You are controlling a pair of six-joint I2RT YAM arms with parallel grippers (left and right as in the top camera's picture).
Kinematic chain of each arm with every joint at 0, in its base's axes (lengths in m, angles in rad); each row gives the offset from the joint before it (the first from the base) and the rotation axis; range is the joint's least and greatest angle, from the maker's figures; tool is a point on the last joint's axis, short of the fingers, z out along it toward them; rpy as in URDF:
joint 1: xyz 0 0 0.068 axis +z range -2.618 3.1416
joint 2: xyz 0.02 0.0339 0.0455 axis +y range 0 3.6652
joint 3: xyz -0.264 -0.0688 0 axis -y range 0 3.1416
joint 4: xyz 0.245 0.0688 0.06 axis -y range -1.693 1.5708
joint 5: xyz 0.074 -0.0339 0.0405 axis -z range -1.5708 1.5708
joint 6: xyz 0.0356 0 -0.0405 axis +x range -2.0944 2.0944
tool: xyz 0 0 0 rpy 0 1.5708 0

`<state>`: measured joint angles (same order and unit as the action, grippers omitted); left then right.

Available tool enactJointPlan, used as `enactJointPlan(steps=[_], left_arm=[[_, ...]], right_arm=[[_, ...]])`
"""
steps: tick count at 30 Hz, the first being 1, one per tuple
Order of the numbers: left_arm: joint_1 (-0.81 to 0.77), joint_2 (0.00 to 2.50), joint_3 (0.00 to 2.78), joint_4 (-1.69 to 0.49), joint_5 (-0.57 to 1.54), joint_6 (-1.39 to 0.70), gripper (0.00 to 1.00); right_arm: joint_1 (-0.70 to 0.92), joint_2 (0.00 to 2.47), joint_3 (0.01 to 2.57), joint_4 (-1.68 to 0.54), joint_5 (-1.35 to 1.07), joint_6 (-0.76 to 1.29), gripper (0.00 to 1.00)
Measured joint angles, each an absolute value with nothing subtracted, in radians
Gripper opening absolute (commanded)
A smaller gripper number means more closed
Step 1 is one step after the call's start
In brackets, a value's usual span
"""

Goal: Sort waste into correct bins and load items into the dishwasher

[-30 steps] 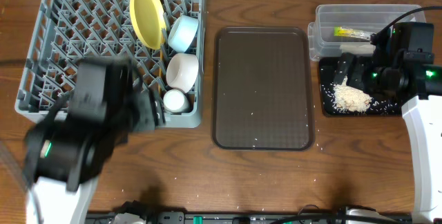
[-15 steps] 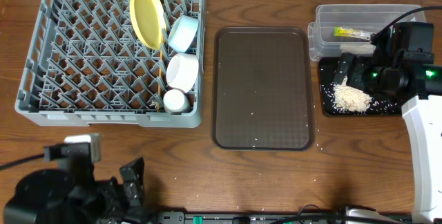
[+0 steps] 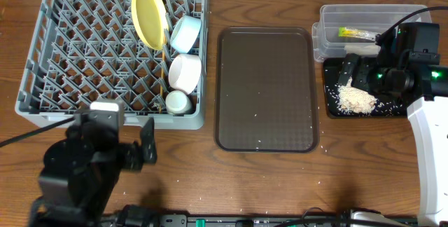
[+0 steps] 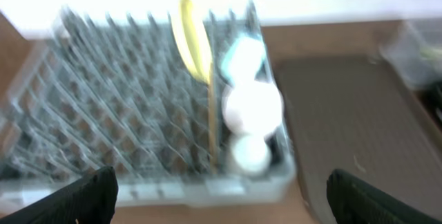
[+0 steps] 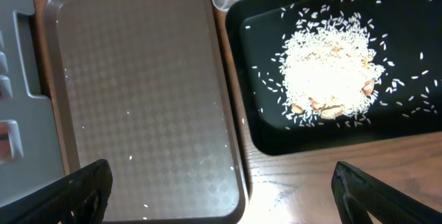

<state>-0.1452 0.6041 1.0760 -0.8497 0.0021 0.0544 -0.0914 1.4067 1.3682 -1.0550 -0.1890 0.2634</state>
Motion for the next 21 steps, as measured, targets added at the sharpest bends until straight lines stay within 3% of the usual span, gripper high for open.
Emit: enactJointPlan(steps=[5,12,21], left_arm=[[-0.030,0.471,0.772,-0.502,0.030,0.148,0.98],[0.022,0.307,0.451,-0.178,0.057,0.186,0.98],[0.057,0.122,0.171,-0.002,0.081,0.192,0.98]], right_arm=[[-0.091,1.407,1.368,-1.055,-0.189,0.263,0.99],[-0.091,1.407,1.368,-1.055,-0.189,0.263,0.99],[-0.091,1.407,1.368,-1.055,-0.189,0.263,0.99]])
